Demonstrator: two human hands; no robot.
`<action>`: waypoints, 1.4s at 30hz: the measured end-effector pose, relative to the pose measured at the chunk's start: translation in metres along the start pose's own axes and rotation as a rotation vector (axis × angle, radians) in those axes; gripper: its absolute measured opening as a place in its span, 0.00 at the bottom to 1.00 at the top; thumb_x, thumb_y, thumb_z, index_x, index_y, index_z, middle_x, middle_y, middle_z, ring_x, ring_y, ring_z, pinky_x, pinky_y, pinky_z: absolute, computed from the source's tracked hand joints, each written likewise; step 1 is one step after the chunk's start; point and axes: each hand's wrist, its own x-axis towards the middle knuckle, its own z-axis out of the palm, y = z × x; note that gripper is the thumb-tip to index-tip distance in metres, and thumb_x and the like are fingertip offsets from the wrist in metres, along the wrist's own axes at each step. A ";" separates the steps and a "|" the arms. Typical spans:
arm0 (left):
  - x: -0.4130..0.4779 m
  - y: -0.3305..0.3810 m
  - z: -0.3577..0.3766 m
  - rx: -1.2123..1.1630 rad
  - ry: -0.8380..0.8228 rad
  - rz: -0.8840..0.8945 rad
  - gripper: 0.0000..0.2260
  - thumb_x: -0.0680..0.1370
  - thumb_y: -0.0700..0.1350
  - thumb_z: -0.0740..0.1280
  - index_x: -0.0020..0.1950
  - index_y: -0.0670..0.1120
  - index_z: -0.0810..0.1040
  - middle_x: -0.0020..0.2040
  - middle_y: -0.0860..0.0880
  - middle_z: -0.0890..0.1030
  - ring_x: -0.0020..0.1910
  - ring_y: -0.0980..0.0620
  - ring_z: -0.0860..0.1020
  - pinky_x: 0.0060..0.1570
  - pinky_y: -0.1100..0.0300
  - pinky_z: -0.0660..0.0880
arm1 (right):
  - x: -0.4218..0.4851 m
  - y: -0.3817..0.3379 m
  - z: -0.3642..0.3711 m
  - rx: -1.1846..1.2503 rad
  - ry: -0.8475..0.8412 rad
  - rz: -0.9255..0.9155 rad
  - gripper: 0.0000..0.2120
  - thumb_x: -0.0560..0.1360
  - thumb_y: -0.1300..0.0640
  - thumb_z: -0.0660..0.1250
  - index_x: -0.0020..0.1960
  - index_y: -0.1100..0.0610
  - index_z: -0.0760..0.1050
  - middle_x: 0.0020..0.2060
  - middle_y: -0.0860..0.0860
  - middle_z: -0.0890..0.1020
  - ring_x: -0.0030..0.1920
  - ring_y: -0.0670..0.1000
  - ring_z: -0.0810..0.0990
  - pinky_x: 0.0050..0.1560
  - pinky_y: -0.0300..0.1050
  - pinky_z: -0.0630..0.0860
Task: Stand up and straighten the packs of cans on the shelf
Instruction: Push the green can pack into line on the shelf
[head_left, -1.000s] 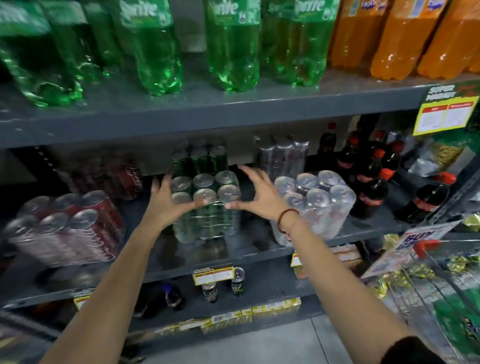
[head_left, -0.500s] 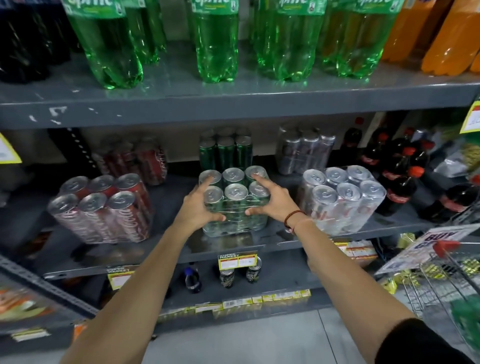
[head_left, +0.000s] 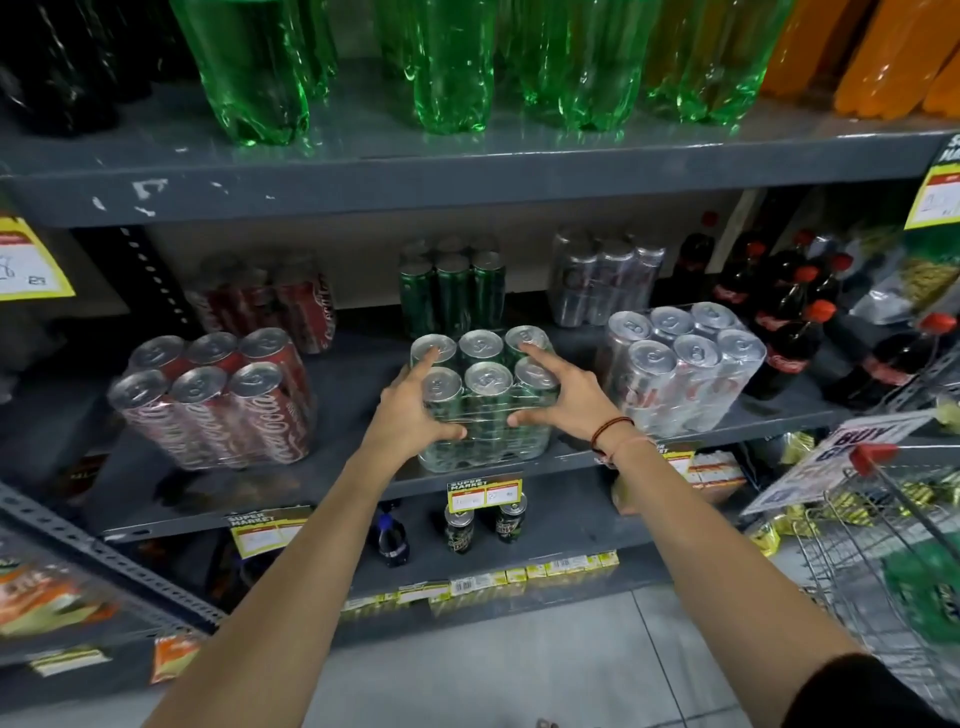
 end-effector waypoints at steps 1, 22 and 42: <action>0.000 0.000 0.000 -0.002 -0.008 0.001 0.50 0.61 0.47 0.80 0.76 0.55 0.56 0.74 0.45 0.65 0.71 0.45 0.65 0.67 0.49 0.66 | 0.000 0.000 0.000 0.003 -0.005 0.003 0.47 0.60 0.48 0.80 0.73 0.45 0.60 0.72 0.53 0.68 0.71 0.53 0.66 0.67 0.38 0.59; -0.032 -0.154 -0.192 0.135 0.308 -0.161 0.54 0.59 0.54 0.80 0.77 0.51 0.52 0.77 0.38 0.51 0.77 0.41 0.46 0.73 0.45 0.53 | 0.073 -0.174 0.160 0.036 -0.198 -0.151 0.54 0.62 0.44 0.78 0.77 0.48 0.48 0.77 0.58 0.50 0.76 0.60 0.53 0.72 0.55 0.56; -0.062 -0.182 -0.189 -0.085 0.321 -0.131 0.49 0.58 0.47 0.82 0.72 0.59 0.60 0.62 0.50 0.79 0.62 0.49 0.75 0.60 0.59 0.68 | 0.065 -0.178 0.213 0.103 -0.144 -0.169 0.47 0.62 0.54 0.79 0.74 0.46 0.58 0.73 0.55 0.63 0.71 0.59 0.65 0.69 0.57 0.65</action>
